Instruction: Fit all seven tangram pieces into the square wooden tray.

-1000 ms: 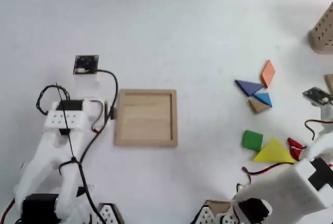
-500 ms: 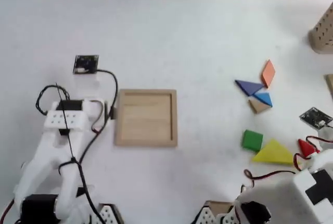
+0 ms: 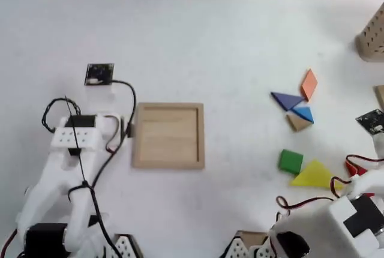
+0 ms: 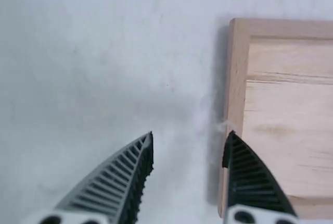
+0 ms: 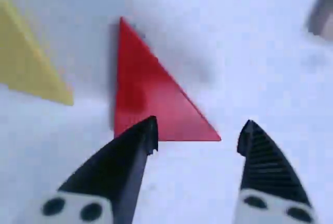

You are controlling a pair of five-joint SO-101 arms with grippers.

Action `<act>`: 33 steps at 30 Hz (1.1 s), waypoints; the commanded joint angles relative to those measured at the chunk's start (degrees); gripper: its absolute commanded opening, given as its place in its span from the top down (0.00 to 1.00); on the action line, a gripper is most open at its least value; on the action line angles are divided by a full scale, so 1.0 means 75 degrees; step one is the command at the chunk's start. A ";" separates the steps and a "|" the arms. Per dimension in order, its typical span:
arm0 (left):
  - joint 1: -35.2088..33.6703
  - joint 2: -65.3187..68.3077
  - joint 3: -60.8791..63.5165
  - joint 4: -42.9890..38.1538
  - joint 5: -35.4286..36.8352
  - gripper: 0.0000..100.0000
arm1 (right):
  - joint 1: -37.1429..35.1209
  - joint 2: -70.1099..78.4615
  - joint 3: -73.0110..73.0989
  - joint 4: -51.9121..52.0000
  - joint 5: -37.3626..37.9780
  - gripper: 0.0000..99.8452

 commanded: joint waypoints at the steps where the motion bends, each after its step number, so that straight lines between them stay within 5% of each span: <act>1: -0.0064 -0.0229 -0.0059 -0.0176 -0.0070 0.78 | 0.0076 0.0311 -0.0082 -0.0111 0.0539 0.75; 13: -0.0064 -0.0229 -0.0059 -0.0176 -0.0070 0.78 | 0.0275 0.1659 -0.0047 -0.0053 0.2426 0.75; 21: -0.0029 -0.0229 -0.0059 -0.0176 -0.0070 0.78 | 0.0193 0.1905 -0.0059 0.1729 0.3516 0.75; 25: -0.0029 -0.0229 -0.0059 -0.0176 -0.0070 0.78 | -0.0006 0.1905 -0.0164 0.2538 0.3376 0.75; 33: -0.0053 -0.0229 -0.0059 -0.0176 -0.0129 0.78 | -0.0287 0.1905 -0.0633 0.3640 0.0891 0.75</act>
